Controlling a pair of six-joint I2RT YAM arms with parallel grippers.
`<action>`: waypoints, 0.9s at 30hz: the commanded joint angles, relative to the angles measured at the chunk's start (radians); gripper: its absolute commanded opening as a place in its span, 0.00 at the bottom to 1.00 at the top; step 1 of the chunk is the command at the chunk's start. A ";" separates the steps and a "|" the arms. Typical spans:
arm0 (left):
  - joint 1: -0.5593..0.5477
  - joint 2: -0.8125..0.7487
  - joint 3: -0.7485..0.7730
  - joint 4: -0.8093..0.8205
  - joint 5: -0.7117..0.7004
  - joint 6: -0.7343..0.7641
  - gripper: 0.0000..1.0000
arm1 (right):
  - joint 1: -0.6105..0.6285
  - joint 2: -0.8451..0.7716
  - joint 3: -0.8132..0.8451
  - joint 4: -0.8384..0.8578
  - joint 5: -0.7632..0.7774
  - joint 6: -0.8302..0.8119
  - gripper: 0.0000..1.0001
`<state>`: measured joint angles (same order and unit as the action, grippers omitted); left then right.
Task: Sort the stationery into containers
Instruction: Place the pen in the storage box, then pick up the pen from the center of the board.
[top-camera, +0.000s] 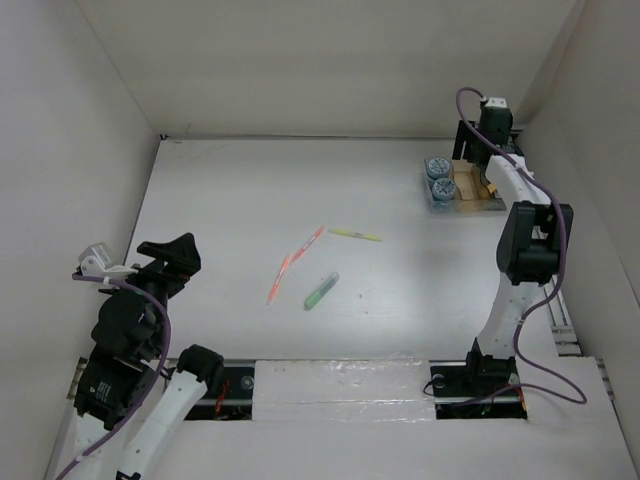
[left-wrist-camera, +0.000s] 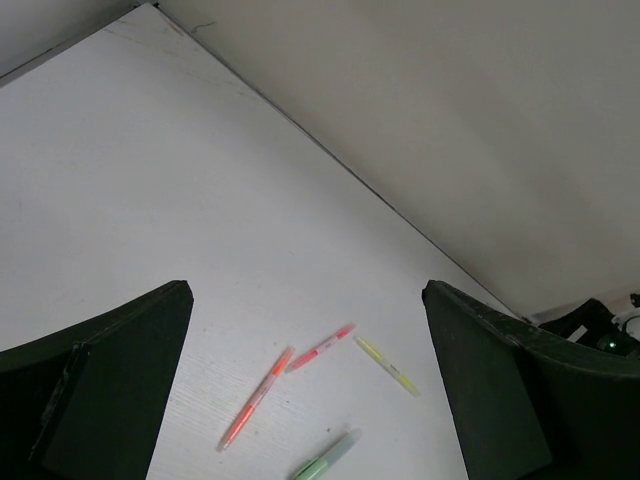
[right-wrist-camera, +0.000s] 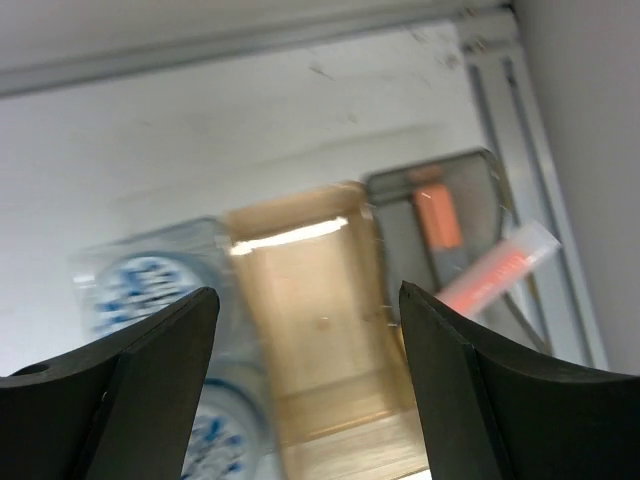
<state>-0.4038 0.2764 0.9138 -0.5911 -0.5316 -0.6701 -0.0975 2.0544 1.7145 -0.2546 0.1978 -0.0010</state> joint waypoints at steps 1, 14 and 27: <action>0.003 0.001 -0.006 0.039 -0.007 0.014 1.00 | 0.021 -0.096 0.051 0.023 -0.047 0.042 0.79; 0.003 0.010 -0.006 0.030 -0.018 0.003 1.00 | 0.183 -0.218 -0.142 0.038 -0.128 0.176 0.79; 0.003 0.020 -0.006 0.030 -0.027 -0.006 1.00 | 1.008 -0.435 -0.504 -0.165 0.498 0.809 0.80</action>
<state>-0.4038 0.2775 0.9112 -0.5911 -0.5503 -0.6739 0.8341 1.6230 1.2407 -0.3218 0.5251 0.5297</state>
